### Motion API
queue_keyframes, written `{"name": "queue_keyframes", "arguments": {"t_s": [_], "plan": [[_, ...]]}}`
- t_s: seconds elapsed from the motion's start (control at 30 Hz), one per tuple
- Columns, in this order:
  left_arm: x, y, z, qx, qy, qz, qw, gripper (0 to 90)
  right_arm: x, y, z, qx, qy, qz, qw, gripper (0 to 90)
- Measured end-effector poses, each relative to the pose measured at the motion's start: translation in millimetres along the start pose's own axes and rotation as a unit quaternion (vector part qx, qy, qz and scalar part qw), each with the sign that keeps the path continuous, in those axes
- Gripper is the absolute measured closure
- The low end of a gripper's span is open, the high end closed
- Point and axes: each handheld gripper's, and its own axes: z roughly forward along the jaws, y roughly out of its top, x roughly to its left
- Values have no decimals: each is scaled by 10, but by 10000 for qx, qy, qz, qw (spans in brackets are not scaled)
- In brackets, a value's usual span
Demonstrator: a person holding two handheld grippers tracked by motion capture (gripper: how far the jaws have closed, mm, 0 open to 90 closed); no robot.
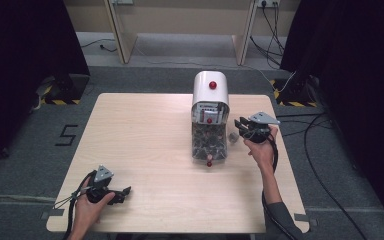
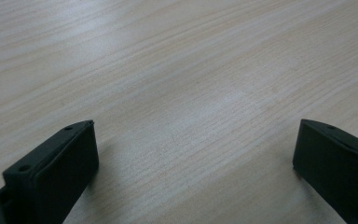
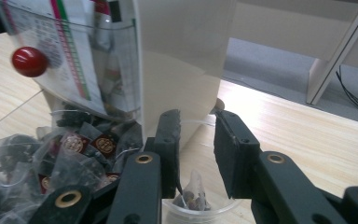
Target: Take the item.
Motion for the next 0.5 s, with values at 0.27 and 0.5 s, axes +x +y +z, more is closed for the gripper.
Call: {"name": "queue_keyframes", "arguments": {"t_s": [0.27, 0.5], "plan": [[1, 0, 1, -2, -1, 4, 10000, 0, 29, -40, -52, -32, 85, 27, 10000, 710], [0, 0, 0, -2, 0, -1, 10000, 0, 48, -77, -66, -53, 107, 48, 9999, 711]]}}
